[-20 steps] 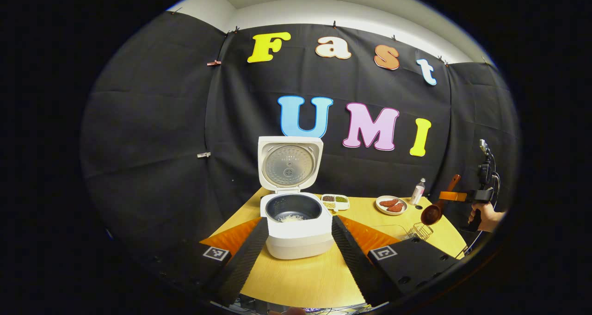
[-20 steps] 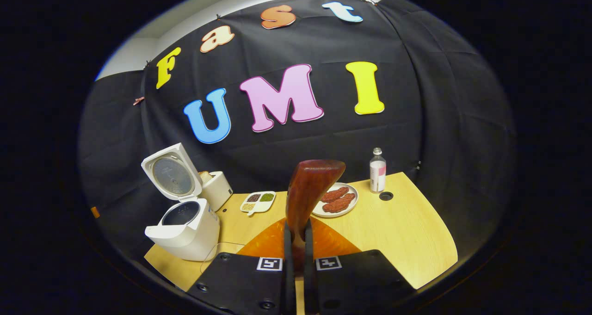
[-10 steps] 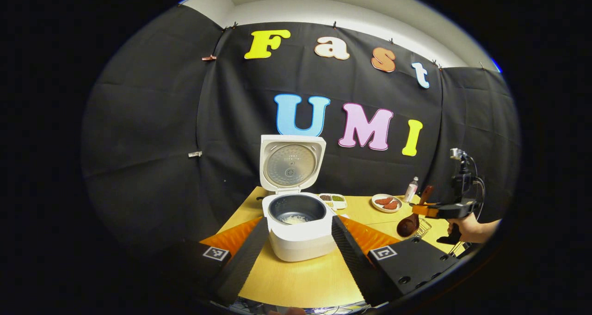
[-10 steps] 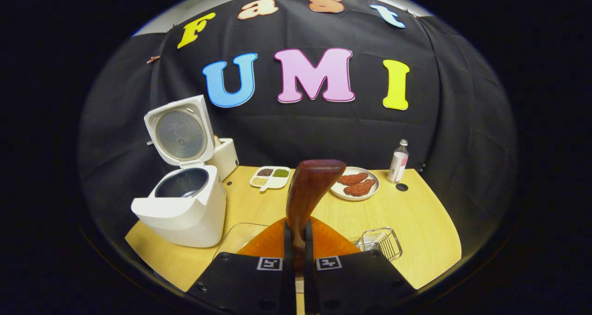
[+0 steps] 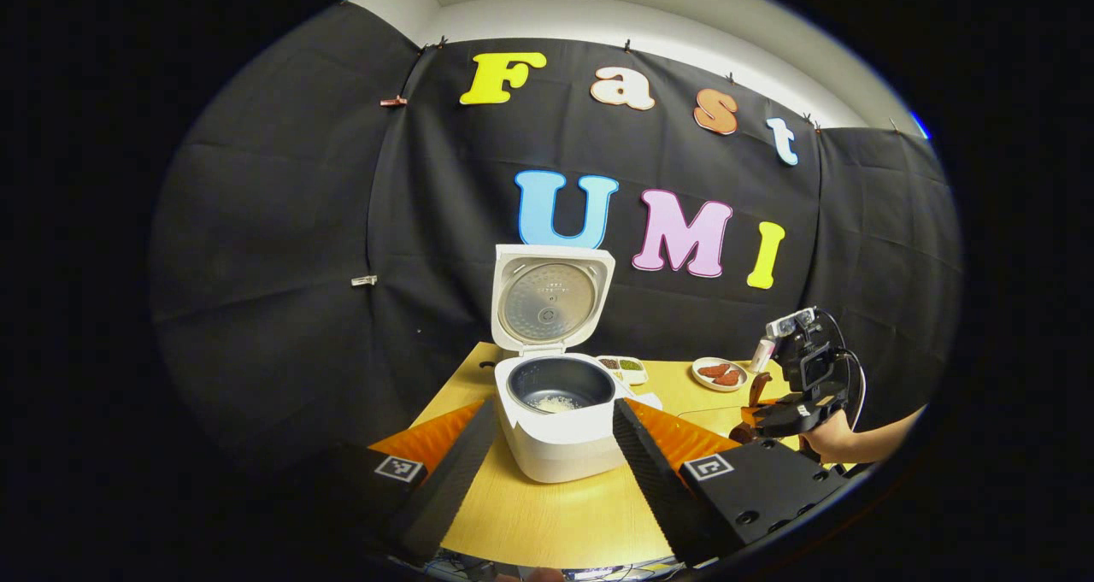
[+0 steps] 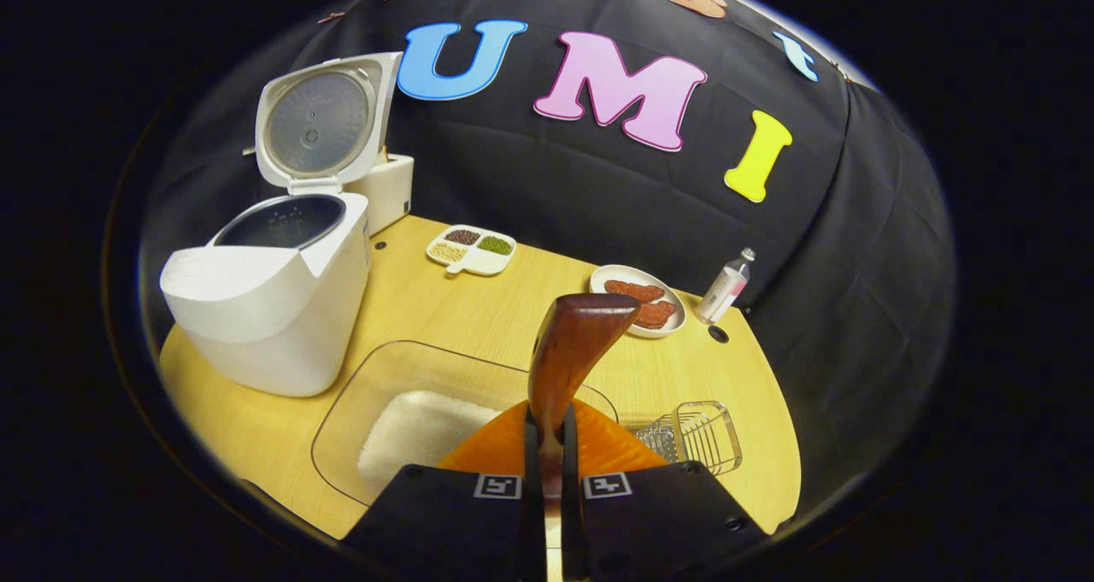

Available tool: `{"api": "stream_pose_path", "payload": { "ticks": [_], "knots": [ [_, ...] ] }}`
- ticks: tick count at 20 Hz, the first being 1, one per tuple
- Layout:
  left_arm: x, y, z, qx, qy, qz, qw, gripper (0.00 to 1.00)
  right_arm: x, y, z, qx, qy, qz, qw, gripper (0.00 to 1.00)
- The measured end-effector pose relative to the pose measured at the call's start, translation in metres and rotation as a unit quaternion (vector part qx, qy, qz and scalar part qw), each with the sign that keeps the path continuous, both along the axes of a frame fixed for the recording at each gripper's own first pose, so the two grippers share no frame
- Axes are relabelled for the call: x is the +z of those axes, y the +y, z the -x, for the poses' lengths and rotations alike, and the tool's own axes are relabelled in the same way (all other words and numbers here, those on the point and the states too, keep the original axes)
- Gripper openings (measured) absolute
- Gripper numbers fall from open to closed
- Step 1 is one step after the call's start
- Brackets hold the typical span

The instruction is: Close the left gripper, press the button to open the rice cooker; take a wooden spoon from the chopstick holder with the right hand, scoop a spoonful of rice and pour it into the rice cooker, then put the wooden spoon back into the chopstick holder.

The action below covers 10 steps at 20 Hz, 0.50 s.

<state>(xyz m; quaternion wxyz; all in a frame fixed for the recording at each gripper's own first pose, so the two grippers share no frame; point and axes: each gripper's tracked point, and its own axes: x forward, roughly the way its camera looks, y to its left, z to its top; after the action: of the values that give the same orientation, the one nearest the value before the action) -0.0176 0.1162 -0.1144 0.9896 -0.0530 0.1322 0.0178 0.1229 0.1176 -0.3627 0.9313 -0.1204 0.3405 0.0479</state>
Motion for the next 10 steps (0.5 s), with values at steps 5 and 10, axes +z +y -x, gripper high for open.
{"api": "stream_pose_path", "payload": {
  "ticks": [5, 10],
  "knots": [
    [-0.004, 0.007, -0.001, 0.007, 0.002, 0.006, 1.0, 0.95, -0.011, 0.01, 0.007, -0.02, 0.019, -0.022, 0.999, 0.12],
    [-0.004, 0.009, 0.0, 0.014, 0.002, 0.005, 1.0, 0.93, -0.015, 0.03, 0.009, -0.079, 0.041, -0.116, 0.989, 0.12]
  ]
}}
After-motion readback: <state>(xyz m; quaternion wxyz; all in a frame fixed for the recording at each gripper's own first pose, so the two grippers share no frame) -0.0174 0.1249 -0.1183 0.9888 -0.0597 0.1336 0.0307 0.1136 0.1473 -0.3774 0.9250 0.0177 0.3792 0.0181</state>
